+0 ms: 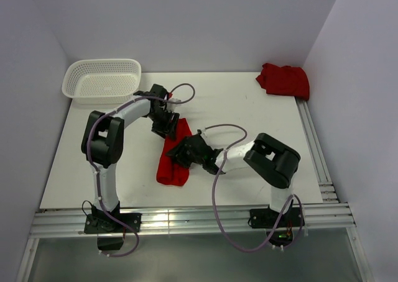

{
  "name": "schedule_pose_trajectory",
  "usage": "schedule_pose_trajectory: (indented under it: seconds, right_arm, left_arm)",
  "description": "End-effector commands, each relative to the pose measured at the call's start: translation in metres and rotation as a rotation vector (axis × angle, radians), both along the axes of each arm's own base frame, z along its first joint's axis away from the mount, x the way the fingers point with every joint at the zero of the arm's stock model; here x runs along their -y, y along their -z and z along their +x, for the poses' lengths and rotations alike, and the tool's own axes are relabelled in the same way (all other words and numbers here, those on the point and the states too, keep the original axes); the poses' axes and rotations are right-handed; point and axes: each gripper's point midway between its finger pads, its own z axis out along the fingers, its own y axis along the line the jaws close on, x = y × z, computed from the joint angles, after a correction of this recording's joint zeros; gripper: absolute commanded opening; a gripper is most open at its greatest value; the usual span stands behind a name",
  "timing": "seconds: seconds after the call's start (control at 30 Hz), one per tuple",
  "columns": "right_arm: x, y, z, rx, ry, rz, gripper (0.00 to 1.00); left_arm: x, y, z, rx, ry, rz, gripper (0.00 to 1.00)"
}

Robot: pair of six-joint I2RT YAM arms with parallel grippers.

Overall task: Roll the t-shirts
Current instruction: Roll the tshirt

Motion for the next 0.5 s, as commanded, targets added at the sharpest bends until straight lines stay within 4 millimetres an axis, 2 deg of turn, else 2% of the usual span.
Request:
schedule_pose_trajectory:
  seconds: [0.0,0.07,0.1,0.13,0.17,0.2,0.23,0.3,0.37,0.4,0.47]
  right_arm:
    - [0.04,0.034,-0.005,-0.022,0.018,-0.404,0.52]
    - [0.052,0.034,-0.008,-0.017,0.028,-0.532,0.54]
    - [0.044,0.02,-0.003,0.013,0.027,-0.544,0.54]
    - [0.055,0.022,-0.004,0.008,0.039,-0.618,0.55]
    - [0.053,0.018,-0.007,0.024,0.035,-0.649,0.56]
    - [0.046,0.005,-0.003,0.045,0.039,-0.654,0.56]
    - [0.056,0.006,-0.004,0.046,0.05,-0.721,0.57]
    - [0.047,-0.01,-0.006,0.074,0.051,-0.74,0.57]
    - [0.054,-0.016,-0.008,0.09,0.062,-0.802,0.57]
    - [0.046,-0.027,-0.009,0.112,0.061,-0.797,0.57]
    - [0.046,-0.033,-0.012,0.127,0.057,-0.823,0.57]
  left_arm:
    - [-0.016,0.012,0.011,0.048,-0.021,0.147,0.58]
    - [-0.019,0.012,0.013,0.058,-0.022,0.173,0.58]
    - [-0.018,0.013,0.014,0.061,-0.018,0.183,0.58]
    - [-0.019,0.013,0.015,0.064,-0.019,0.191,0.58]
    - [-0.02,0.015,0.015,0.065,-0.019,0.205,0.58]
    - [-0.019,0.016,0.015,0.065,-0.018,0.209,0.58]
    - [-0.019,0.015,0.015,0.065,-0.017,0.213,0.58]
    - [-0.02,0.018,0.014,0.064,-0.014,0.228,0.58]
    - [-0.019,0.019,0.014,0.061,-0.012,0.234,0.58]
    - [-0.019,0.02,0.014,0.062,-0.012,0.238,0.58]
    - [-0.018,0.02,0.013,0.057,-0.011,0.24,0.58]
